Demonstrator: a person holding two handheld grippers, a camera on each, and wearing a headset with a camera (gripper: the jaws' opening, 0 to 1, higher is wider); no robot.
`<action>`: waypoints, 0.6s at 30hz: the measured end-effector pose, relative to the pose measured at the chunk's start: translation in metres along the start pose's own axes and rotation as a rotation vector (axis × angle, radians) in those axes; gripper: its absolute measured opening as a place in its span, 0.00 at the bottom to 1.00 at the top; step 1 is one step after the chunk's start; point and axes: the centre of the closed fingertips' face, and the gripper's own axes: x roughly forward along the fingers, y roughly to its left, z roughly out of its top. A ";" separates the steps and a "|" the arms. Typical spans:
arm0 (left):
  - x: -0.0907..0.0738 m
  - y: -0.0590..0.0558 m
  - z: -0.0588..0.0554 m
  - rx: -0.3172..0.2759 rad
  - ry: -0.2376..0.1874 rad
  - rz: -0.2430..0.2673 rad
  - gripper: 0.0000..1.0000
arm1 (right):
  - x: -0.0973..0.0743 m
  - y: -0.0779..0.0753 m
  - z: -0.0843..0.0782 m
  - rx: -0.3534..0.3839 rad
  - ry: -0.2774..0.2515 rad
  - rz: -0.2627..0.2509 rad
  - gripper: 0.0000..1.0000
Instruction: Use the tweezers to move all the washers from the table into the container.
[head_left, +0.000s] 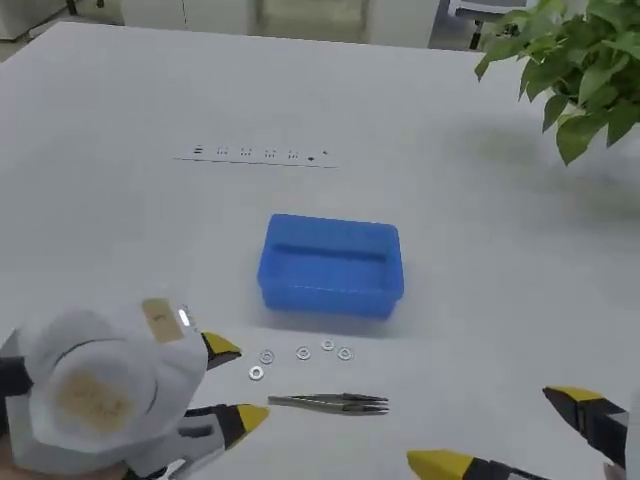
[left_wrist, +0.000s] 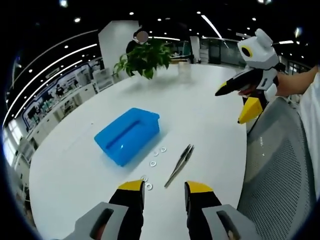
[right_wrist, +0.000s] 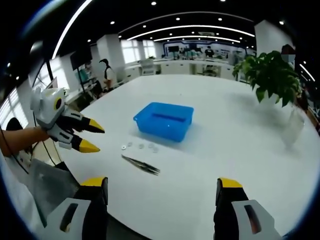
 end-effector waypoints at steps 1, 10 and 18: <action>0.005 -0.001 0.000 0.005 0.004 -0.019 0.25 | 0.001 0.001 -0.001 0.006 0.002 0.003 0.88; 0.033 -0.003 -0.012 0.111 0.087 -0.095 0.19 | 0.003 0.007 -0.006 0.023 0.006 0.023 0.88; 0.057 -0.004 -0.029 0.138 0.158 -0.128 0.10 | 0.002 0.006 -0.013 0.030 0.028 0.026 0.87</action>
